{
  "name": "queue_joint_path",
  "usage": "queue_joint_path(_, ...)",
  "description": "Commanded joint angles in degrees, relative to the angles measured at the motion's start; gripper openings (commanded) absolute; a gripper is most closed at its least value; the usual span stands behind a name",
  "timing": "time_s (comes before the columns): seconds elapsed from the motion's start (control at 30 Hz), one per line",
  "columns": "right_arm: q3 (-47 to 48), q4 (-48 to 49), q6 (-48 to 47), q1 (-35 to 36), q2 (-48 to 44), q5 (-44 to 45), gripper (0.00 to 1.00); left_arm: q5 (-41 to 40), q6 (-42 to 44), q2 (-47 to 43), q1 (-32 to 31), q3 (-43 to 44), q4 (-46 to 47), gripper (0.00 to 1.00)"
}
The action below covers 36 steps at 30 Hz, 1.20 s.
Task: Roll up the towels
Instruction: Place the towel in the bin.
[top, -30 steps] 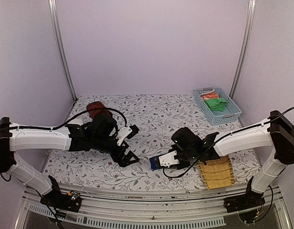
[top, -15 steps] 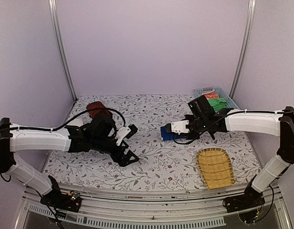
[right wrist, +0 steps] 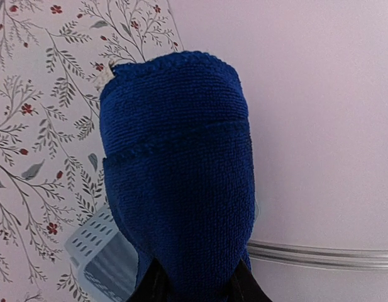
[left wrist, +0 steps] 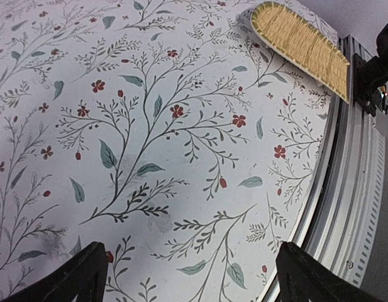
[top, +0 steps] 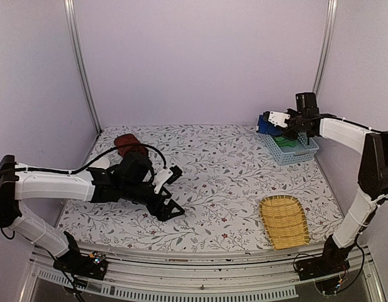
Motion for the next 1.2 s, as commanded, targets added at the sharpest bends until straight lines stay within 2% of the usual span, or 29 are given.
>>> queue_joint_path(0.0, 4.6, 4.6, -2.0, -4.3, 5.6, 0.0, 0.02, 1.7, -0.7, 1.3, 0.8, -0.5, 2.1, 0.95)
queue_joint_path(0.17, 8.0, 10.3, -4.4, -8.5, 12.6, 3.0, 0.02, 2.8, -1.2, 1.9, 0.8, -0.7, 3.0, 0.95)
queue_joint_path(0.47, 15.8, 12.9, -5.7, -13.7, 21.5, 4.3, 0.02, 3.9, -1.7, 2.5, 0.7, -1.5, 4.4, 0.94)
queue_joint_path(0.9, 15.6, 18.1, -10.1, -15.6, 25.5, -2.0, 0.02, 5.7, -2.5, 4.6, 0.7, -1.2, 5.5, 0.92)
queue_joint_path(1.17, 11.2, 19.9, -12.9, -15.7, 26.1, -4.6, 0.02, 5.6, -3.8, 3.1, 0.8, -2.5, 5.5, 0.92)
